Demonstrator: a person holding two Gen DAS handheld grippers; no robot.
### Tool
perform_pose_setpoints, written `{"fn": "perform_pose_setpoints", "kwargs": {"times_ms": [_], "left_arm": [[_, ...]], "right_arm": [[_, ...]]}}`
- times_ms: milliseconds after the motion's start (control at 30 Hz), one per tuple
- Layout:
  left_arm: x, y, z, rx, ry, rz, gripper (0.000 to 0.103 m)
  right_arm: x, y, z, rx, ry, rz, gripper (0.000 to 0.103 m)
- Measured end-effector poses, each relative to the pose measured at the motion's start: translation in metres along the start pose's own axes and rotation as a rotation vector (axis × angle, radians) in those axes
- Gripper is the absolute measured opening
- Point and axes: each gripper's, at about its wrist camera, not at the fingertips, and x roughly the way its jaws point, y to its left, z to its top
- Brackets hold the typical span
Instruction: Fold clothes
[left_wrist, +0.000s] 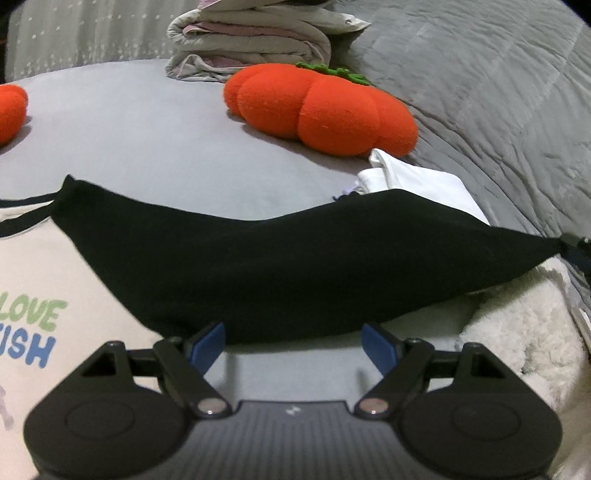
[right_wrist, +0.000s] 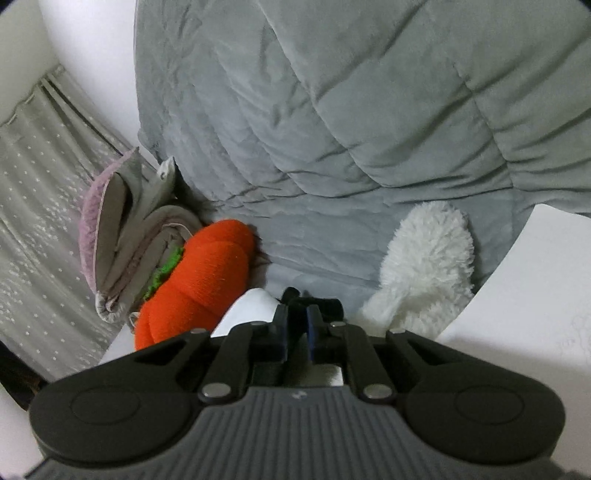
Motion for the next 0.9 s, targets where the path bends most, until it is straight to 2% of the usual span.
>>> {"fn": "perform_pose_setpoints", "kwargs": {"times_ms": [233, 433, 567, 700, 833, 900], "left_arm": [[0.004, -0.026, 0.0, 0.083, 0.0, -0.043, 0.083], [0.001, -0.015, -0.001, 0.067, 0.012, -0.054, 0.083], [-0.008, 0.012, -0.001, -0.022, 0.037, -0.065, 0.083], [-0.027, 0.056, -0.005, -0.168, 0.073, -0.045, 0.083], [-0.064, 0.118, -0.011, -0.36, 0.058, -0.036, 0.083], [-0.084, 0.151, -0.015, -0.451, 0.037, -0.011, 0.083]], "right_arm": [[0.001, -0.002, 0.002, 0.011, -0.005, 0.012, 0.011], [0.009, -0.01, 0.001, 0.045, 0.01, 0.0, 0.012], [0.005, 0.002, 0.001, -0.003, -0.017, 0.046, 0.012], [-0.005, 0.038, -0.01, -0.152, -0.051, 0.139, 0.012], [-0.027, 0.088, -0.036, -0.317, -0.061, 0.339, 0.012], [-0.038, 0.118, -0.065, -0.415, -0.018, 0.445, 0.013]]}}
